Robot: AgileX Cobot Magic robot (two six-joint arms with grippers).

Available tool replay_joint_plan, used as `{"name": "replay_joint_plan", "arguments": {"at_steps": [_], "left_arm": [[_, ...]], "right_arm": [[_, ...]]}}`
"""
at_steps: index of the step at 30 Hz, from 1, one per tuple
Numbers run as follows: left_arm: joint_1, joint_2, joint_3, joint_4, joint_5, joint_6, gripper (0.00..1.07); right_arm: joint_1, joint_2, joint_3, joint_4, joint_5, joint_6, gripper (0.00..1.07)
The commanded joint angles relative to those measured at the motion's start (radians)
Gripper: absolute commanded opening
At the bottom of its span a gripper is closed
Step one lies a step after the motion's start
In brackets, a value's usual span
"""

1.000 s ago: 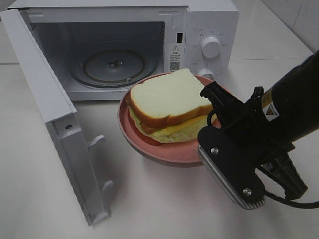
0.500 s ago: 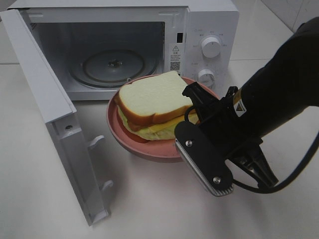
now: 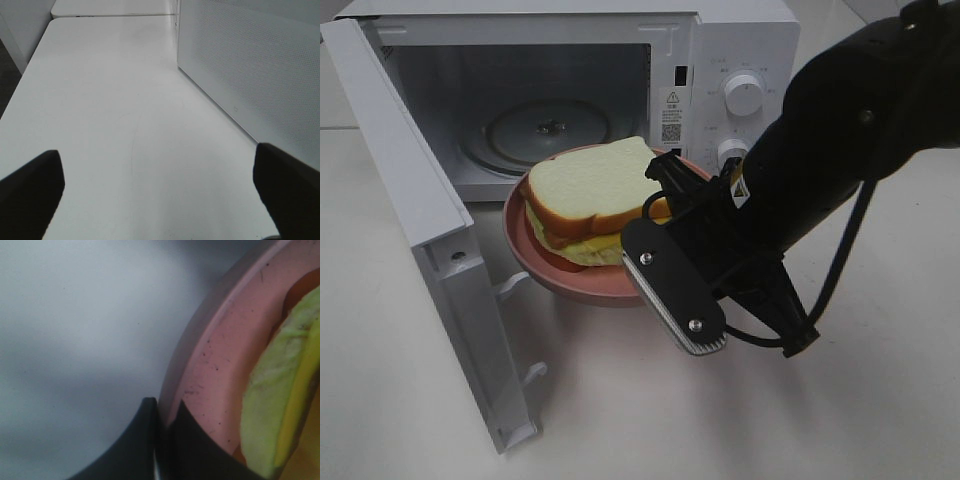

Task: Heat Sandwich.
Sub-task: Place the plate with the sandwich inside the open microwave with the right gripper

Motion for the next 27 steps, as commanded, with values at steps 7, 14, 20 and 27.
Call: {"name": "replay_joint_plan", "arguments": {"at_steps": [7,14,20,27], "left_arm": [[0.004,-0.027,0.001,-0.002,-0.004,-0.003,0.98],[0.004,-0.027,0.001,-0.002,-0.004,-0.003,0.98],[0.004,-0.027,0.001,-0.002,-0.004,-0.003,0.98],[0.004,-0.027,0.001,-0.002,-0.004,-0.003,0.98]], "right_arm": [[-0.006,0.078,-0.102,0.010,0.011,-0.013,0.00],[-0.006,0.127,-0.160,0.025,0.036,-0.013,0.00],[-0.006,0.188,-0.241,0.025,0.089,-0.013,0.00],[-0.006,0.232,-0.302,0.029,0.110,-0.004,0.00]]}}
